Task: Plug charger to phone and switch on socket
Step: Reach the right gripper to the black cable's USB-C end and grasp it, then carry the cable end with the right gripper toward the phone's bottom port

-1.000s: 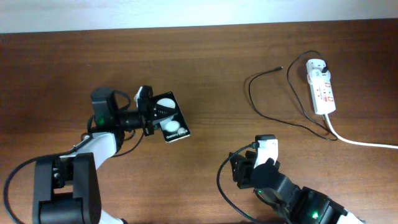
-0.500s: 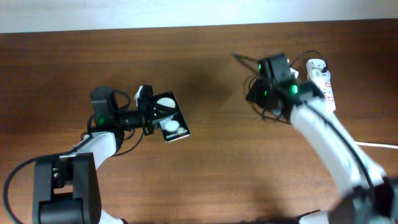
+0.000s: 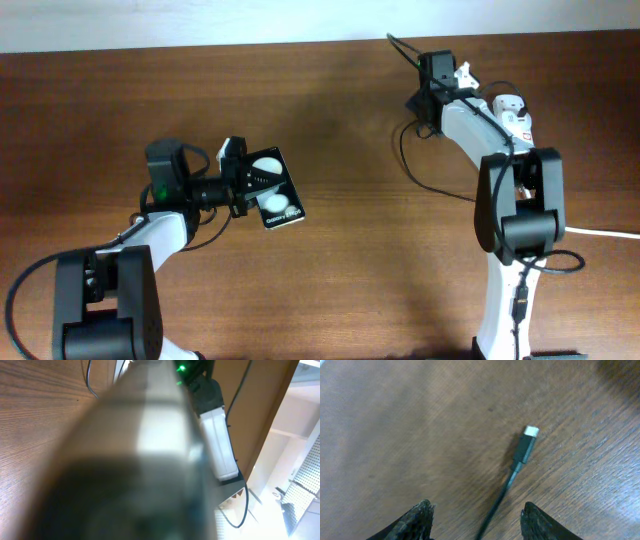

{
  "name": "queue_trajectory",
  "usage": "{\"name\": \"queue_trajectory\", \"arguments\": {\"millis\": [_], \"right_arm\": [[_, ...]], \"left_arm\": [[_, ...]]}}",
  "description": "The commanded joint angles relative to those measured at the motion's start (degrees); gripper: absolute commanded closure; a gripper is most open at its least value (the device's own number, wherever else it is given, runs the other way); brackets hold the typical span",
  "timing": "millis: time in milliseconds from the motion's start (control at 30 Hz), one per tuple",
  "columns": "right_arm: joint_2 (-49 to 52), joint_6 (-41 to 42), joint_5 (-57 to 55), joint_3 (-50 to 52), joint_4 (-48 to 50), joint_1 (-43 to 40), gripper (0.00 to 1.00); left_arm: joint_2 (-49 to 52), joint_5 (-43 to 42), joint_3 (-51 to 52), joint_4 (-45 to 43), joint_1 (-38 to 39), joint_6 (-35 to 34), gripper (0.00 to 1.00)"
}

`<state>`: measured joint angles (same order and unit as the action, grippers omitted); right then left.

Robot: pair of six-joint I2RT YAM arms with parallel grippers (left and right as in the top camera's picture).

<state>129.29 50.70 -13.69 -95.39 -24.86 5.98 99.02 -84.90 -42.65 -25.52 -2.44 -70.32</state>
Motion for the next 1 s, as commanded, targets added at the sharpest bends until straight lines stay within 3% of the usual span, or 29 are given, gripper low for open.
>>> {"name": "queue_trajectory", "arguments": {"millis": [0, 100, 200, 267, 333, 467, 533, 567, 667, 767, 933, 967], "right_arm": [[2.27, 1.29, -2.03, -0.79, 0.07, 0.04, 0.41], [2.89, 1.64, -1.73, -0.79, -0.09, 0.13, 0.6], [2.89, -7.43, -1.51, -0.79, -0.15, 1.99, 0.87], [2.86, -15.76, 0.17, -0.81, -1.09, 4.02, 0.92], [1.81, -17.51, 3.93, -0.85, -5.64, 6.91, 0.95], [-0.48, -17.51, 9.18, -0.85, -24.28, 14.4, 0.94], [-0.48, -18.05, 7.76, -0.85, -29.18, 16.87, 0.79], [-0.48, -19.45, 4.26, -1.07, -29.11, 17.25, 0.59], [-0.48, -19.41, -1.57, -1.05, -28.94, 16.48, 0.44], [-0.46, -19.41, 0.44, -1.05, -28.24, 15.61, 0.45], [-0.33, -19.41, 6.62, -0.31, -29.18, 15.37, 0.6], [0.11, -19.41, 6.62, 0.37, -28.92, 15.26, 0.68]], "left_arm": [[-0.02, -1.9, -0.9, -0.22, -0.2, -0.17, 1.0], [-0.02, -1.9, -0.9, -0.22, -0.2, -0.17, 1.0], [-0.02, -1.73, -0.9, -0.22, -0.2, -0.17, 1.0], [-0.02, -1.7, -0.9, -0.22, -0.2, -0.17, 1.0], [-0.02, -1.7, -0.9, -0.22, -0.2, -0.17, 1.0], [-0.02, -1.75, -0.9, -0.22, -0.2, -0.17, 1.0], [-0.02, -1.75, -0.9, -0.22, -0.2, -0.17, 1.0], [-0.02, -1.75, -0.9, -0.22, -0.2, -0.17, 1.0], [-0.02, -1.7, -0.9, -0.22, -0.2, -0.15, 1.0], [-0.02, -1.73, -0.9, -0.22, -0.2, -0.17, 1.0], [-0.02, -1.75, -0.9, -0.22, -0.2, -0.17, 1.0], [-0.02, -1.75, -0.9, -0.22, -0.2, -0.17, 1.0]]}}
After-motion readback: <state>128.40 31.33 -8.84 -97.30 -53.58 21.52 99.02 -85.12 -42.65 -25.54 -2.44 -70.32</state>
